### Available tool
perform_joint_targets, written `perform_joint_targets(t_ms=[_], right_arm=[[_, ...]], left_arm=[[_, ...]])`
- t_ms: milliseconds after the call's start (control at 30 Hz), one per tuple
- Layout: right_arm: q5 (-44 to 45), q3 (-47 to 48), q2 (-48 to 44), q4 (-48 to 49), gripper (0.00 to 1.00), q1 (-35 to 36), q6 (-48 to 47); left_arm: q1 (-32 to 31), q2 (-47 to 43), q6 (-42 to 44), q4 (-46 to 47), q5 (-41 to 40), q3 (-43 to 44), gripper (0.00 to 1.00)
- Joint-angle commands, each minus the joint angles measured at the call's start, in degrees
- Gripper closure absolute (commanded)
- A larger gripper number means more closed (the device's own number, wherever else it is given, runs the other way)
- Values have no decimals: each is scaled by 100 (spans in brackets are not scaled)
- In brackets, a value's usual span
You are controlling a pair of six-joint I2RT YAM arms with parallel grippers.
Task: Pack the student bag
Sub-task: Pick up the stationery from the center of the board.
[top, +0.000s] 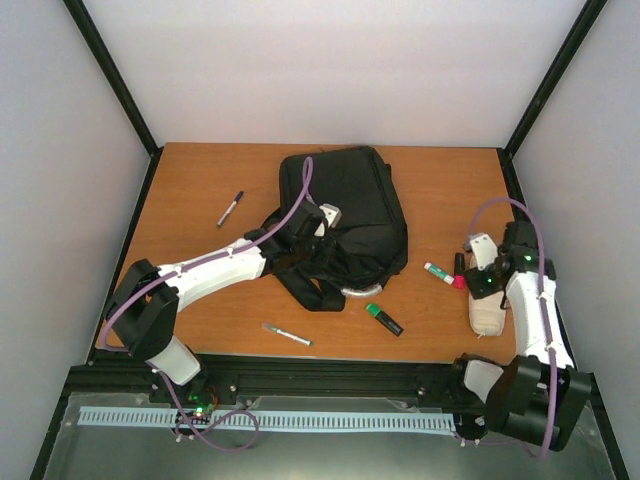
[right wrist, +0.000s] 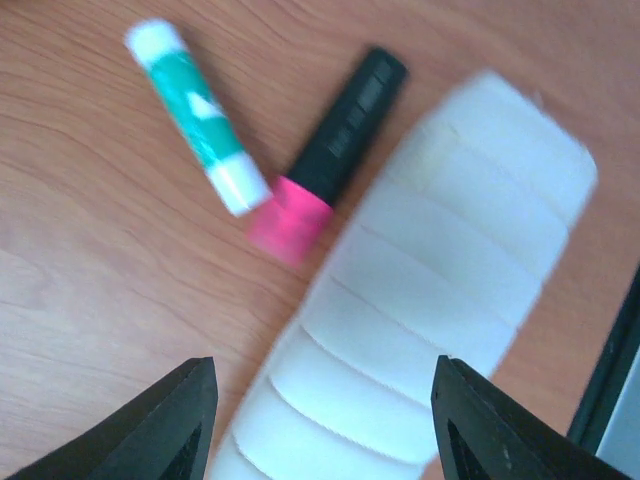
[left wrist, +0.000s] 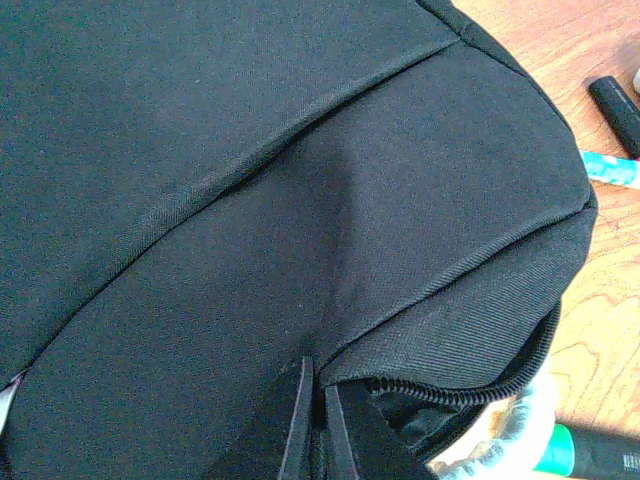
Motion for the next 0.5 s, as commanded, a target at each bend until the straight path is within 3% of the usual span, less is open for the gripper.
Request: perform_joint_targets(t_ms=[0,233,467], right_arm=[[-267,125,263,-366,40,-1041,-31],[-981,432,987,-664,40,-2721,-608],[-1513,579,1573,-755,39,-3420,-924]], left_arm=[[43,62,-237,323,2,-75,98],[43,61,-353,263,135,-114,97],[43,17,-267,-210,47,93,97]])
